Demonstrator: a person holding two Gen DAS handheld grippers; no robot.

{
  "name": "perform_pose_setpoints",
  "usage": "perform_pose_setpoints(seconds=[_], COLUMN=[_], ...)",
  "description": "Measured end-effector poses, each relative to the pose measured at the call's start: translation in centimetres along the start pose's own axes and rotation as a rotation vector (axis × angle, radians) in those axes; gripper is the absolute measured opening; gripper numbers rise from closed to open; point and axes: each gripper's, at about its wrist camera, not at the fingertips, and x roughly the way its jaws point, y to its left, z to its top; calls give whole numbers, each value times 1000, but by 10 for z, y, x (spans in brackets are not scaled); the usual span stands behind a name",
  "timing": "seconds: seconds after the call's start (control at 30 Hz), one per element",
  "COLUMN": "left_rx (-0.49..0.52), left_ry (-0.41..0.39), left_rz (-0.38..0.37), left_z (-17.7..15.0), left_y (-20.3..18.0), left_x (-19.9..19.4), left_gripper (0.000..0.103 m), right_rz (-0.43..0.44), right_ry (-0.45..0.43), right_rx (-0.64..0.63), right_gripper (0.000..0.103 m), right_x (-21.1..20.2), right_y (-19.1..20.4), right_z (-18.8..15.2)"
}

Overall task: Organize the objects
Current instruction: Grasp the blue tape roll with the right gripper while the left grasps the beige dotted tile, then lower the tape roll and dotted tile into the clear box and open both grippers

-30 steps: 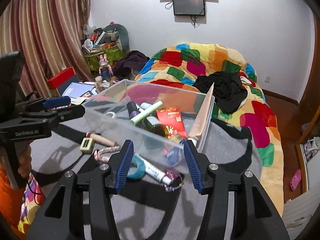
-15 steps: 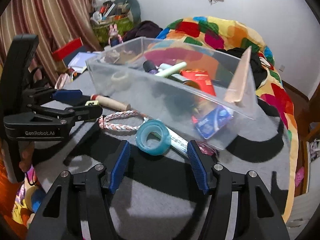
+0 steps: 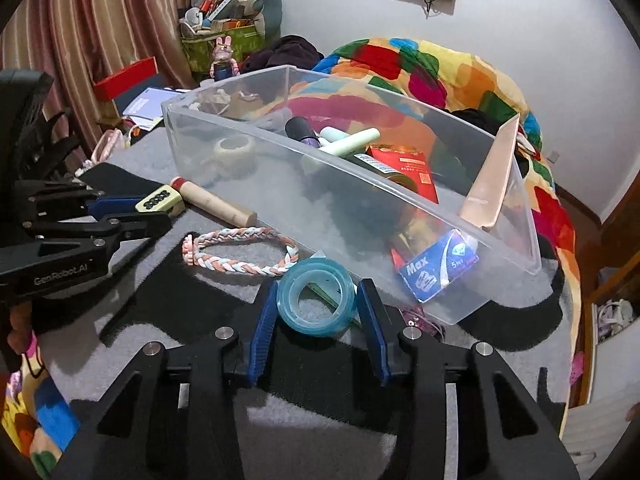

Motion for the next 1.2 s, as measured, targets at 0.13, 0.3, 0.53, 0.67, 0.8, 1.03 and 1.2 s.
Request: perform_pose_setpoints(seconds=[0.13, 0.3, 0.53, 0.67, 0.8, 1.03, 1.2], left_rx=[-19, -27, -47, -31, -17, -5, -25], left_ry=[-18, -56, -145, -194, -235, -306, -334], left_rz=[-10, -29, -76, -88, -93, -85, -92], left_z=[-6, -9, 2, 14, 26, 53, 74], left_y=[1, -1, -12, -20, -28, -33, -29], left_x=[-5, -19, -48, -62, -72, -85, -84], left_gripper=[24, 24, 24, 24, 24, 24, 24], right_rz=[17, 36, 65, 57, 43, -1, -24], right_ry=[-9, -36, -124, -173, -209, -239, -213], right_rx=[24, 63, 130, 142, 156, 188, 223], right_gripper=[37, 37, 37, 37, 37, 37, 37], right_x=[-4, -14, -41, -56, -66, -69, -55], right_y=[-4, -10, -19, -22, -30, -47, -62], right_z=[-3, -5, 2, 8, 15, 27, 34])
